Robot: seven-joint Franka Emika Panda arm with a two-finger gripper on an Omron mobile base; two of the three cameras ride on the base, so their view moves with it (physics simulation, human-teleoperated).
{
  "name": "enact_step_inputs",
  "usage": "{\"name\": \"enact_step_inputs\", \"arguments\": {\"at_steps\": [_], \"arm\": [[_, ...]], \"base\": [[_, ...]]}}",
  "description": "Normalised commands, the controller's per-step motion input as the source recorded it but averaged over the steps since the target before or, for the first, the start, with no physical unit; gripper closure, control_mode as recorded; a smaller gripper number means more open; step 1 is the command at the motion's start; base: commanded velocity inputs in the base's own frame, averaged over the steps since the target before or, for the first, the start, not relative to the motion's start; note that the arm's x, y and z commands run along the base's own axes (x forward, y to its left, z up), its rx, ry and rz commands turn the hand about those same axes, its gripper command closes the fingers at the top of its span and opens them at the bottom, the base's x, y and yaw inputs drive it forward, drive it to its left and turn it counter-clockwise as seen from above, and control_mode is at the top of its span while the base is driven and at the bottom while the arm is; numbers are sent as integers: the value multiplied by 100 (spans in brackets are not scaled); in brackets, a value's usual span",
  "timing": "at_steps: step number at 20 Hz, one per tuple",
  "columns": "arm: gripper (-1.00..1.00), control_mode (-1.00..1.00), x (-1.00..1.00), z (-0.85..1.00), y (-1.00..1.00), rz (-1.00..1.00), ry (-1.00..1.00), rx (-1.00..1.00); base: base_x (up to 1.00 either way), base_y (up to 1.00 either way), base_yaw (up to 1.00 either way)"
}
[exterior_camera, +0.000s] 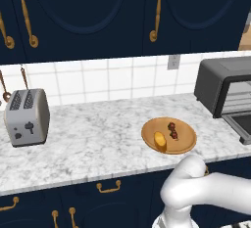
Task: Pick up the kebab skewer and baguette bread, and place them inside the toaster oven. Close the toaster oven door and start by setting the timer.
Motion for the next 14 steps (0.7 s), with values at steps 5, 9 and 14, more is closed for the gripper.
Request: {"name": "enact_step_inputs", "arguments": {"at_steps": [5, 9, 14], "arm": [[-100, -100, 27, -12, -12, 0, 4, 0], [-100, -100, 50, -2, -15, 0, 1, 0], [-100, -100, 39, -18, -7, 0, 2, 0]], "base": [[0, 0, 0], [0, 0, 0], [0, 0, 0]]}}
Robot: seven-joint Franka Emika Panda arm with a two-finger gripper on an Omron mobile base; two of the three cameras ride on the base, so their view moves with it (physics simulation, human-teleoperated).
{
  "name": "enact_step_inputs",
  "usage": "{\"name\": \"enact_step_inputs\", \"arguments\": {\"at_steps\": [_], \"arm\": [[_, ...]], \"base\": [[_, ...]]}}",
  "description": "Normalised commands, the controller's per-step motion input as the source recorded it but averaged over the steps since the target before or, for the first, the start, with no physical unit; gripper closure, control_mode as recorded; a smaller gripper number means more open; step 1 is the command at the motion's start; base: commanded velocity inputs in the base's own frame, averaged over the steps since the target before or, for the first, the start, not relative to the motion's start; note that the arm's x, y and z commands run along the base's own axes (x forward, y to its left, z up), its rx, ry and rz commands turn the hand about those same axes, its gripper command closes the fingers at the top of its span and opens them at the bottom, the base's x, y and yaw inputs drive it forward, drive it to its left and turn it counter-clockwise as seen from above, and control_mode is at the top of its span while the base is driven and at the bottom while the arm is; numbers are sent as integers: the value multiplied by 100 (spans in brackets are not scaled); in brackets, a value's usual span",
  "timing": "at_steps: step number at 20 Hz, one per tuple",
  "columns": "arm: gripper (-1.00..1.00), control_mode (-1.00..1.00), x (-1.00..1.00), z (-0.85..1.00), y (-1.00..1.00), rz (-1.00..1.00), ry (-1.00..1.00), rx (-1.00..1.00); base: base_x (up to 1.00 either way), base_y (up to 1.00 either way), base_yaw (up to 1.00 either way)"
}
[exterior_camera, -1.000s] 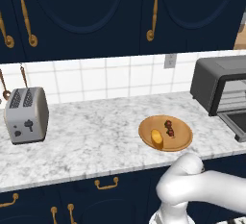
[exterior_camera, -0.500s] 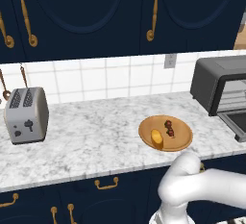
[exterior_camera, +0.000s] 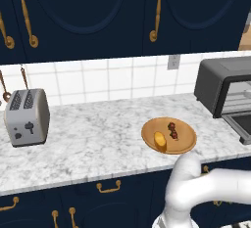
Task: Pick up the kebab skewer and baguette bread, and place them inside the toaster oven. Close the toaster oven door and start by setting the timer.
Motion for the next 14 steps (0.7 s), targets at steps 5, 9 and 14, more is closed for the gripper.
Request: {"name": "enact_step_inputs", "arguments": {"at_steps": [5, 9, 14], "arm": [[-100, -100, 33, -21, -6, 0, 2, 0], [-100, -100, 27, -15, -20, 0, 0, 0], [-100, -100, 18, -3, -17, 0, 0, 0]], "base": [[0, 0, 0], [0, 0, 0], [0, 0, 0]]}}
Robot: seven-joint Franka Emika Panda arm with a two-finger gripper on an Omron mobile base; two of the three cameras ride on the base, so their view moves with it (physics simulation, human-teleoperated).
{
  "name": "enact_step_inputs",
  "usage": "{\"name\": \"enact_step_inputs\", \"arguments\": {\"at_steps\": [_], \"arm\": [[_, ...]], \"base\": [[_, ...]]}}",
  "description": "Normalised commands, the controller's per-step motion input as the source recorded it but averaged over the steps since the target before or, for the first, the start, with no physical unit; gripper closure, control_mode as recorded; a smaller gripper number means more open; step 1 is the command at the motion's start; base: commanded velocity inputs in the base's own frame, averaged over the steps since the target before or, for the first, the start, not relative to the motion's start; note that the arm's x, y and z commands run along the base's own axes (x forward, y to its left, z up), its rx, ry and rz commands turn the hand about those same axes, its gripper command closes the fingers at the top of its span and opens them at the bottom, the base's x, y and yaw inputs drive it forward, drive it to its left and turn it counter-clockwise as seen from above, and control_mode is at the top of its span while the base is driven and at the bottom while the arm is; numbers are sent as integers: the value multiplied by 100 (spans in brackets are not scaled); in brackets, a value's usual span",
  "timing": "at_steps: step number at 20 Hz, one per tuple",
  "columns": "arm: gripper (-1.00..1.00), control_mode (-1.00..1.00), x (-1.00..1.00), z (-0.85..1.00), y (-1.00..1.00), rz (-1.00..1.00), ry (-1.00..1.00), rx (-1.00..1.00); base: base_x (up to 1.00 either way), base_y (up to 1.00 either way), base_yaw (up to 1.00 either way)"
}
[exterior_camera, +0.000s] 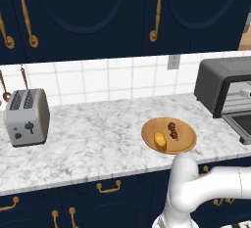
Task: Pick up the kebab skewer and baguette bread, and place them inside the toaster oven. Close the toaster oven door and start by setting the timer.
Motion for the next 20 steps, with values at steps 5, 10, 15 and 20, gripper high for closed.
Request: {"name": "enact_step_inputs", "arguments": {"at_steps": [5, 10, 15, 20], "arm": [[-100, -100, 25, 0, -5, 0, 0, 0], [-100, -100, 21, -21, -1, 0, 2, 0], [-100, -100, 15, -10, -7, 0, 2, 0], [-100, -100, 20, 0, -4, 0, 2, 0]], "base": [[0, 0, 0], [0, 0, 0], [0, 0, 0], [0, 0, 0]]}}
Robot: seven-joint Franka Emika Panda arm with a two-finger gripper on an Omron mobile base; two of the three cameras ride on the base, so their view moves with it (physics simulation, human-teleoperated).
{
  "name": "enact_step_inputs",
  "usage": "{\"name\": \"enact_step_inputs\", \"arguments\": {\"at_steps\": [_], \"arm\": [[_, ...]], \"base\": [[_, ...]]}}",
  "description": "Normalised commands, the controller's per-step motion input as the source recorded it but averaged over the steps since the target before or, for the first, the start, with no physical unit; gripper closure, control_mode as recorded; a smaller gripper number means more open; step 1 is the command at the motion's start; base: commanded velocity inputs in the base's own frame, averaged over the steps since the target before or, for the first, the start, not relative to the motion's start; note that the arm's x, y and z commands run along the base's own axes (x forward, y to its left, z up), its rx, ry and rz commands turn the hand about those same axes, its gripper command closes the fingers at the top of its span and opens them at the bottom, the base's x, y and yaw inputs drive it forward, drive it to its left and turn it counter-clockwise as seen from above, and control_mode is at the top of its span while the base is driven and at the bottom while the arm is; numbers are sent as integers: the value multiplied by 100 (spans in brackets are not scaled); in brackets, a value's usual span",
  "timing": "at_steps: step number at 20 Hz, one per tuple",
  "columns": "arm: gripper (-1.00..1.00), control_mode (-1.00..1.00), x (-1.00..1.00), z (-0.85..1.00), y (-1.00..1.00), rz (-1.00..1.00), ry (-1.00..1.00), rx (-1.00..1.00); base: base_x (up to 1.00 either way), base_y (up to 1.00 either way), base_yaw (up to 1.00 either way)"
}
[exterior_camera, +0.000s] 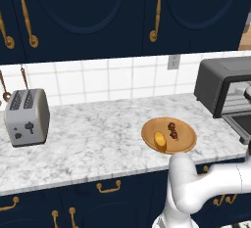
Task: Pick up the kebab skewer and baguette bread, and place them inside the toaster oven. Close the toaster oven door and start by setting the timer.
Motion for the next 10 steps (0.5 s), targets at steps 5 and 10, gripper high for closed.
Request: {"name": "enact_step_inputs", "arguments": {"at_steps": [5, 10], "arm": [[-100, -100, 14, 0, 0, 0, 6, 0], [-100, -100, 8, 0, -1, 0, 4, 0]], "base": [[0, 0, 0], [0, 0, 0]]}}
